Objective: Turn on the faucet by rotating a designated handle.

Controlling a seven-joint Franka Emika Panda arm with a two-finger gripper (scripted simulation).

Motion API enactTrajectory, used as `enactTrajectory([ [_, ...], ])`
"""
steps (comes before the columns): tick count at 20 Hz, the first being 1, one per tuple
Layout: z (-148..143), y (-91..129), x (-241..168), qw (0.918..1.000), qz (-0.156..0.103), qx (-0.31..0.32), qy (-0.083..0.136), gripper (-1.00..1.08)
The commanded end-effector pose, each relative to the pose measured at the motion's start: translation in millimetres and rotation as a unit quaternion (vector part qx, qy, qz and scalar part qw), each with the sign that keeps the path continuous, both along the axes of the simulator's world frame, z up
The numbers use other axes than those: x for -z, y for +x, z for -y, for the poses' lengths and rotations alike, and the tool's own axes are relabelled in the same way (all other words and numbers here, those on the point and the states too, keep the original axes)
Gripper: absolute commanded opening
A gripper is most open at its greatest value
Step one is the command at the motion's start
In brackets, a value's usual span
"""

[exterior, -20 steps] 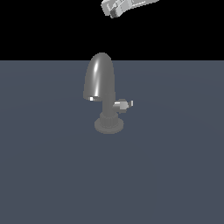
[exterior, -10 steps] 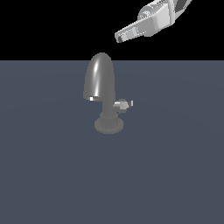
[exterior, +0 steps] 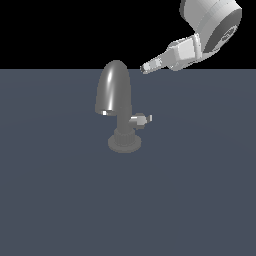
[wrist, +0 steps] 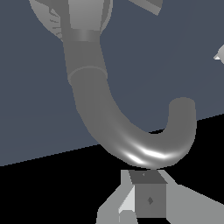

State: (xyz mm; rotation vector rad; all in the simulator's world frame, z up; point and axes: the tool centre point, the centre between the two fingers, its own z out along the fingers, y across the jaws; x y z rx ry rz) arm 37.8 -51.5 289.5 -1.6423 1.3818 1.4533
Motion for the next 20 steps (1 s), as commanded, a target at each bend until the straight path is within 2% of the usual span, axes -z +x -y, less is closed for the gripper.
enactTrajectory([
  [1,4,2,16,0.9992,-0.028,0.026,0.014,-1.0],
  [6,12,2,50,0.9924,-0.085,0.079,0.041,-1.0],
  [11,17,-3,83,0.9795,-0.139,0.13,0.067,-1.0],
  [15,18,-8,101,0.97,-0.167,0.157,0.08,-1.0],
  [20,19,-12,112,0.9628,-0.186,0.175,0.09,-1.0],
])
